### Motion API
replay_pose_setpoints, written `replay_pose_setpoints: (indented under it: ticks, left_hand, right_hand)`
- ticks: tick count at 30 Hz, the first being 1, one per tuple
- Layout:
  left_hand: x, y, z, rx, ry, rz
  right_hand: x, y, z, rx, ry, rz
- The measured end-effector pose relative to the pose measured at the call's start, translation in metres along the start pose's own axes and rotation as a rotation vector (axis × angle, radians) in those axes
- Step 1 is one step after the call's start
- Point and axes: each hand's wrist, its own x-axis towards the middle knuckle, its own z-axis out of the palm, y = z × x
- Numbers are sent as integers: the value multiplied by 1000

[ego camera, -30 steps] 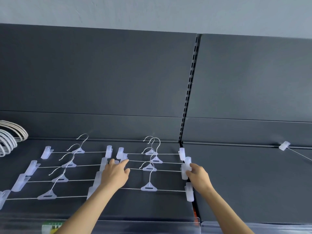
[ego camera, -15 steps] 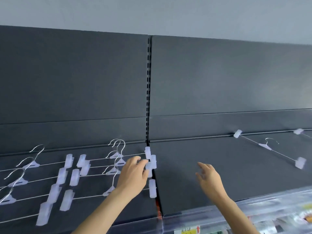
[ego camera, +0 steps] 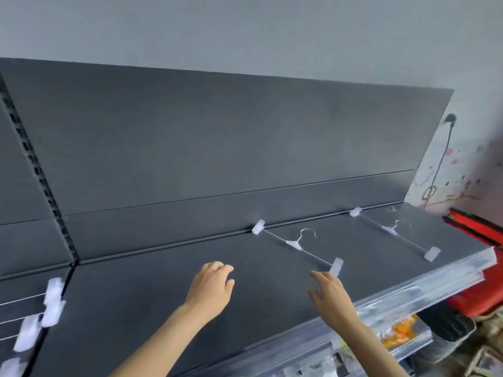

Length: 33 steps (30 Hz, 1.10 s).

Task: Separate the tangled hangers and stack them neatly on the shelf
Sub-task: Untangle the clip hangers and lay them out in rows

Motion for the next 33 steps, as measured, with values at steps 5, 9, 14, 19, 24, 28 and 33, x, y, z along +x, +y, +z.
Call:
replay_pose_setpoints:
  ticks: [5, 9, 14, 19, 24, 28, 33]
  left_hand:
    - [58, 76, 34, -6, -22, 28]
    - [101, 108, 60, -2, -53, 30]
    - [162, 121, 85, -23, -58, 15]
    - [205, 125, 109, 52, -125, -42]
    - [221, 129, 126, 67, -129, -53]
    - [222, 135, 128, -77, -94, -108]
    - [205, 142, 113, -196, -18, -175]
  right_hand:
    - [36, 66, -43, 24, 10, -5]
    - [61, 110, -61, 15, 15, 38]
    - [98, 153, -73, 23, 18, 154]
    - [138, 187, -88, 43, 70, 236]
    - [174, 220, -95, 34, 78, 295]
    - [209, 247, -100, -21, 63, 322]
    - [248, 272, -102, -110, -71, 408]
